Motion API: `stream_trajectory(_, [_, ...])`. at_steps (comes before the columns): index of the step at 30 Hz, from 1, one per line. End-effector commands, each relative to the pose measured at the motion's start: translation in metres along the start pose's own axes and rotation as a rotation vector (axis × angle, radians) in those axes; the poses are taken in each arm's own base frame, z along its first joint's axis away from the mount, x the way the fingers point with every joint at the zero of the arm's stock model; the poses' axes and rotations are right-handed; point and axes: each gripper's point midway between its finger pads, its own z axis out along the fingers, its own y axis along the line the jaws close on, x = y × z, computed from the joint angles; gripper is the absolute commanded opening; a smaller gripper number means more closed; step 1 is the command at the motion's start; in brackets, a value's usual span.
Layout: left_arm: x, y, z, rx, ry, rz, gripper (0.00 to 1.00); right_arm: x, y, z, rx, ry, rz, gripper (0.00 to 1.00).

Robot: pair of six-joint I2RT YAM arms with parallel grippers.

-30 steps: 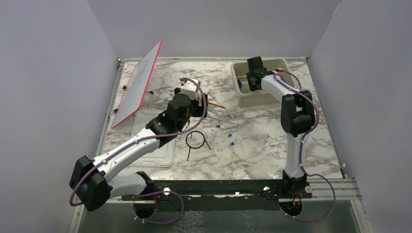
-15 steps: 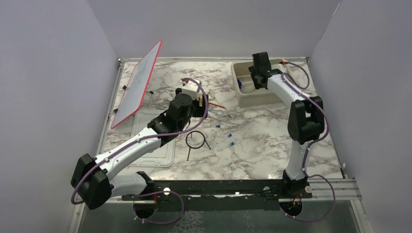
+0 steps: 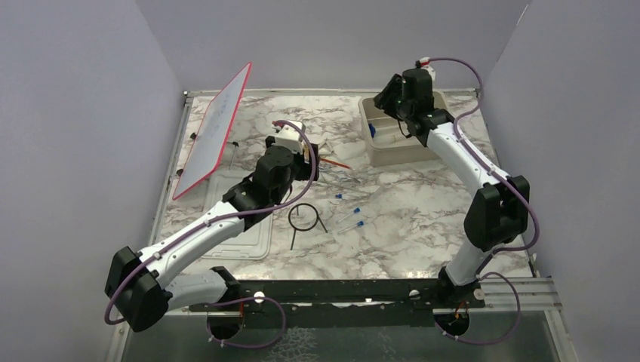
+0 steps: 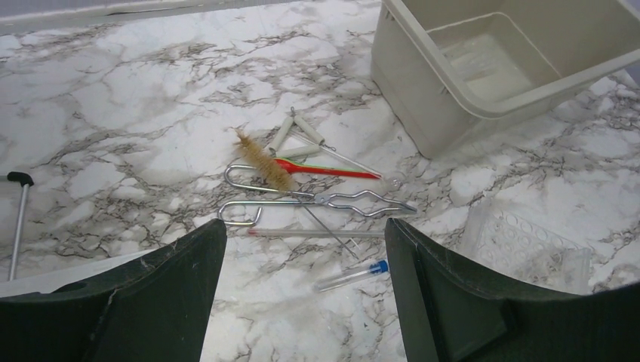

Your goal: Organize the chemistry lab equipment

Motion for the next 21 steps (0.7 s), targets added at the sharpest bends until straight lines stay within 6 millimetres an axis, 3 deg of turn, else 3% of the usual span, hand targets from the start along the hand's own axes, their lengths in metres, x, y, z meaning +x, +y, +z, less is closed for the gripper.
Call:
stream_trajectory(1, [-0.029,0.016,-0.013,-0.079,-0.082,-0.056,0.80,0.050,0.066,-0.032,-0.266,0.101,-0.339,0.50])
stream_trajectory(4, [-0.038,0.026,-0.021,-0.124,-0.115,-0.082,0.79,0.102,0.089,-0.043,-0.354,0.202,-0.457,0.50])
stream_trajectory(8, [-0.049,0.045,-0.035,-0.209,-0.175,-0.132,0.76,0.160,0.095,-0.040,-0.373,0.319,-0.582,0.48])
stream_trajectory(12, [-0.060,0.054,-0.049,-0.227,-0.248,-0.168,0.75,0.211,0.090,-0.028,-0.358,0.436,-0.657,0.27])
stream_trajectory(15, [-0.065,0.054,-0.052,-0.221,-0.268,-0.178,0.75,0.240,0.080,-0.020,-0.316,0.509,-0.678,0.22])
stream_trajectory(18, [-0.064,0.054,-0.051,-0.223,-0.257,-0.174,0.75,0.266,0.071,-0.015,-0.286,0.566,-0.705,0.28])
stream_trajectory(21, [-0.064,0.054,-0.050,-0.227,-0.255,-0.171,0.75,0.279,0.055,-0.007,-0.211,0.595,-0.731,0.30])
